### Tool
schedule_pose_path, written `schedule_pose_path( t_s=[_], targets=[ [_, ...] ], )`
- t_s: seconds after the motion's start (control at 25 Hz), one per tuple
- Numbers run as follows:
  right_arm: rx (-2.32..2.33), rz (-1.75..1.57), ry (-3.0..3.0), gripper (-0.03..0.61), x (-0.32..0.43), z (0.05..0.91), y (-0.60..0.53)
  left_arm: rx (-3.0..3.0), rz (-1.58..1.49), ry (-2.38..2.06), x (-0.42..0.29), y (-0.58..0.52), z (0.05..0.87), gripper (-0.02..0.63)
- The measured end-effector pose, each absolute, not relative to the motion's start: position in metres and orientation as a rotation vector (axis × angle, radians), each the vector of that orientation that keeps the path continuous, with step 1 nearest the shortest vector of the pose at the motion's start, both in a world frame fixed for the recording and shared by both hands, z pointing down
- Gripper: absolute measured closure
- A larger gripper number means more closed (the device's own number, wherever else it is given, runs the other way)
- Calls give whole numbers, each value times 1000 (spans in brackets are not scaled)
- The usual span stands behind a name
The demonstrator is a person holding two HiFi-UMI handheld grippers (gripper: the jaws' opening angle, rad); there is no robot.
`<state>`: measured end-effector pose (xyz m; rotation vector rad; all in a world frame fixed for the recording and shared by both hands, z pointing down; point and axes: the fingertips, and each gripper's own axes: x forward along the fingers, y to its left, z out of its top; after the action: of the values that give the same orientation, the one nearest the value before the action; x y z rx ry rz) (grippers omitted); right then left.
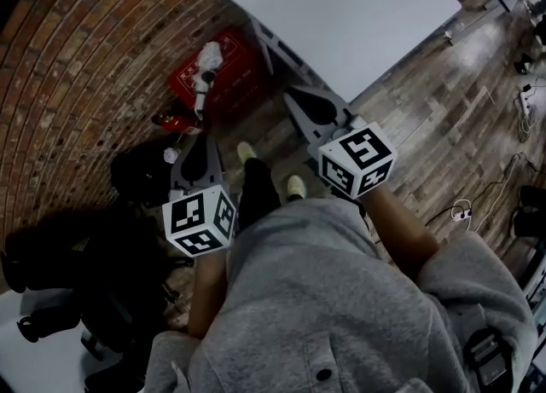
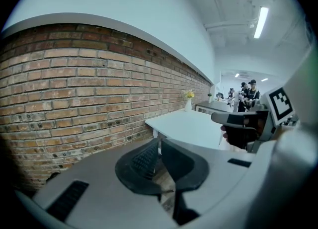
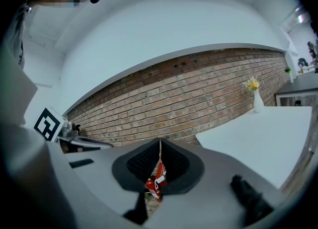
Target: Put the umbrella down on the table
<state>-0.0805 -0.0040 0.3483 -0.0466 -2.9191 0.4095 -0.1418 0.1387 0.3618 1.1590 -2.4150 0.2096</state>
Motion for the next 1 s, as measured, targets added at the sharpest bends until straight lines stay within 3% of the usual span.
schedule_pose_path(
  t_s=[1.0],
  targets=[
    [29, 417, -2829, 549, -199, 371, -23, 1224, 193, -2318, -277, 113, 391, 576]
  ],
)
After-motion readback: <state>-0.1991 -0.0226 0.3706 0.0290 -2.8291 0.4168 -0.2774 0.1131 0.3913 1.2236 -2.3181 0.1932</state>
